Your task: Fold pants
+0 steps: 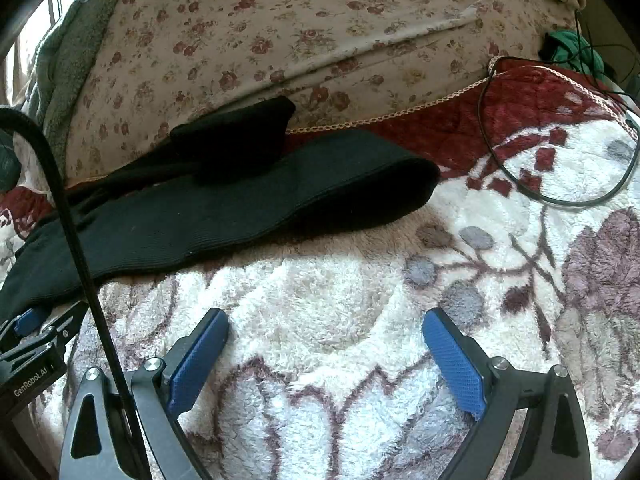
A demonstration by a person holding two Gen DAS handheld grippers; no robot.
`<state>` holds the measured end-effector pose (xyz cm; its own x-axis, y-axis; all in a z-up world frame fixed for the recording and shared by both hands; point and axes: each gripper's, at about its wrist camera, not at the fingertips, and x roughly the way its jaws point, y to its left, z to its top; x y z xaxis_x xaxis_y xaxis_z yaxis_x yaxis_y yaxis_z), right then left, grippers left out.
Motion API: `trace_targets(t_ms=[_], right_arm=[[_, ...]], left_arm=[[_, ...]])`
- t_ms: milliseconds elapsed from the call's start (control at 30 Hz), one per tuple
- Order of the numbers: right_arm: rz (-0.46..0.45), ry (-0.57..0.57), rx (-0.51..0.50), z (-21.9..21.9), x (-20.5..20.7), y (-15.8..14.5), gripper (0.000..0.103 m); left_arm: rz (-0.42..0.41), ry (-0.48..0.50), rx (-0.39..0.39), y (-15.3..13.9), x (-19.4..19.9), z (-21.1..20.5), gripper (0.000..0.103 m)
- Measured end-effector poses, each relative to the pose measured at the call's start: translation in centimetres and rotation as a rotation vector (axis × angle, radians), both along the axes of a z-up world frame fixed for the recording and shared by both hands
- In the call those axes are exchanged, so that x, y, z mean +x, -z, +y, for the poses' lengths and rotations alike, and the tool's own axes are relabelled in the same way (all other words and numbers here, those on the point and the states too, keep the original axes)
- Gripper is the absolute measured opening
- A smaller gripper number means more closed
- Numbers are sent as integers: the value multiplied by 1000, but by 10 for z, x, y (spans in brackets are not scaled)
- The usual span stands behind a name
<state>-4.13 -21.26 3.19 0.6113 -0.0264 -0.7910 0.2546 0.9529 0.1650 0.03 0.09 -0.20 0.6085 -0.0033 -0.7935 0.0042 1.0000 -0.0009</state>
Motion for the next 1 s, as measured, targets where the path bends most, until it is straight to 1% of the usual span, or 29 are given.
trace_targets(t_ms=[367,433,500,567,600,633,667,700,733,767,800,833,867,900,933,967,1000], right_arm=[[0,0,2,-1,-1,0,98],[9,-4,-4,2,0,1,101],[20,-8,-15,2,4,3,102],[16,-20,13,-1,4,3,103],[13,-35,25,-1,4,0,103],[4,-61,42,-3,4,0,102],[-2,-89,49,-4,3,-1,100],[-7,-115,53,-4,1,-3,97],[-10,-141,55,-3,-4,-5,92],[-13,-160,79,-3,-11,-9,89],[-111,-170,80,2,-18,-11,89],[-158,-179,110,3,-24,-13,89],[-175,-183,159,5,-29,-15,87],[-195,-177,197,7,-34,-16,86],[-203,-171,214,10,-37,-17,86],[-201,-165,247,12,-42,-19,85],[-198,-162,257,15,-44,-21,84]], left_arm=[[5,0,11,0,0,0,84],[15,5,20,-2,1,-1,84],[37,33,37,-5,0,-2,84],[60,56,48,-9,-2,0,84],[61,58,41,-12,-4,3,83],[49,48,27,-16,-8,7,83],[6,37,19,-19,-13,10,83],[-7,30,9,-22,-18,13,83],[-32,30,10,-26,-22,16,83],[-32,30,5,-29,-25,19,83],[-26,28,19,-33,-27,21,83],[-45,21,33,-37,-31,24,83],[-66,16,44,-41,-34,26,83],[-68,11,35,-44,-36,30,83],[-45,3,18,-48,-37,36,83],[-41,-4,6,-50,-38,40,83],[-39,-11,-4,-53,-40,45,83]])
